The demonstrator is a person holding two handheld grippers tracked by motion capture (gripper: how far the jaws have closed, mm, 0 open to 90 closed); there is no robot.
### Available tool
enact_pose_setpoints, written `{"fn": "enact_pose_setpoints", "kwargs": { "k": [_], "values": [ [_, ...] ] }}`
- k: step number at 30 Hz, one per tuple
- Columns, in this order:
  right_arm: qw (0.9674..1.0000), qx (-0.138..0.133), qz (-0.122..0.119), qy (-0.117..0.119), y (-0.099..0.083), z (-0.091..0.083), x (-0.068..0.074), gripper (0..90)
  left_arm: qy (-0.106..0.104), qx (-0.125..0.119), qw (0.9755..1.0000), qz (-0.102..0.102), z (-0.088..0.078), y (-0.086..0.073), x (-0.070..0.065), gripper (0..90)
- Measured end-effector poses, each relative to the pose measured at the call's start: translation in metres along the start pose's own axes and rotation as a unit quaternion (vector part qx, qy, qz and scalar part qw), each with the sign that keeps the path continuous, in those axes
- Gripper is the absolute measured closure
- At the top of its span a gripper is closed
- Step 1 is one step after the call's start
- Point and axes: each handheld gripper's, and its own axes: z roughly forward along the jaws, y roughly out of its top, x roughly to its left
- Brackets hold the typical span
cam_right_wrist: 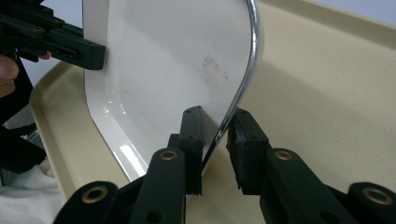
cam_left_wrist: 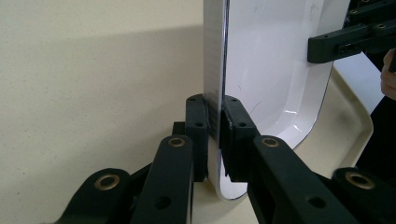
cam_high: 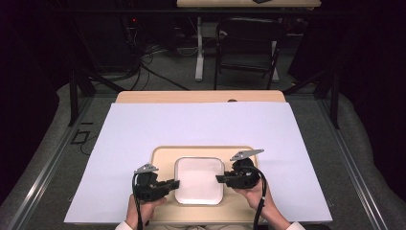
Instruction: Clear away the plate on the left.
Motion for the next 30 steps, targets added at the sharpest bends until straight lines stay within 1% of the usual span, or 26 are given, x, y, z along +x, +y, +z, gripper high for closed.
{"fn": "enact_pose_setpoints", "kwargs": {
  "k": [2, 3, 5, 8, 11, 16, 26, 30],
  "values": [
    [1.0000, 0.000, 0.002, 0.001, 0.000, 0.001, 0.000, 75.8, 0.004, 0.003, 1.0000, 0.000, 0.001, 0.000, 0.000, 82.3],
    [1.0000, 0.000, 0.002, 0.001, 0.000, 0.001, 0.000, 75.6, 0.006, 0.005, 1.0000, 0.004, 0.001, 0.000, 0.000, 82.1],
    [1.0000, 0.001, 0.002, 0.001, 0.001, 0.002, -0.001, 75.3, 0.010, 0.007, 0.9999, 0.003, 0.003, -0.001, 0.000, 81.7],
    [1.0000, 0.003, 0.003, -0.001, 0.001, 0.004, -0.002, 74.7, 0.019, 0.008, 0.9997, 0.012, 0.004, 0.000, -0.001, 81.1],
    [1.0000, 0.005, 0.004, -0.002, 0.001, 0.006, -0.003, 74.2, 0.022, 0.007, 0.9996, 0.013, 0.005, 0.000, -0.002, 80.8],
    [0.9999, 0.011, 0.002, -0.007, 0.001, 0.008, -0.004, 72.3, 0.030, 0.009, 0.9993, 0.022, 0.006, 0.000, -0.001, 80.6],
    [0.9997, 0.019, -0.003, -0.015, 0.001, 0.013, -0.005, 70.4, 0.035, 0.011, 0.9991, 0.021, 0.008, 0.000, 0.000, 79.9],
    [0.9995, 0.023, -0.006, -0.020, 0.000, 0.014, -0.005, 69.7, 0.040, 0.013, 0.9988, 0.023, 0.009, 0.000, 0.000, 79.5]
  ]
}}
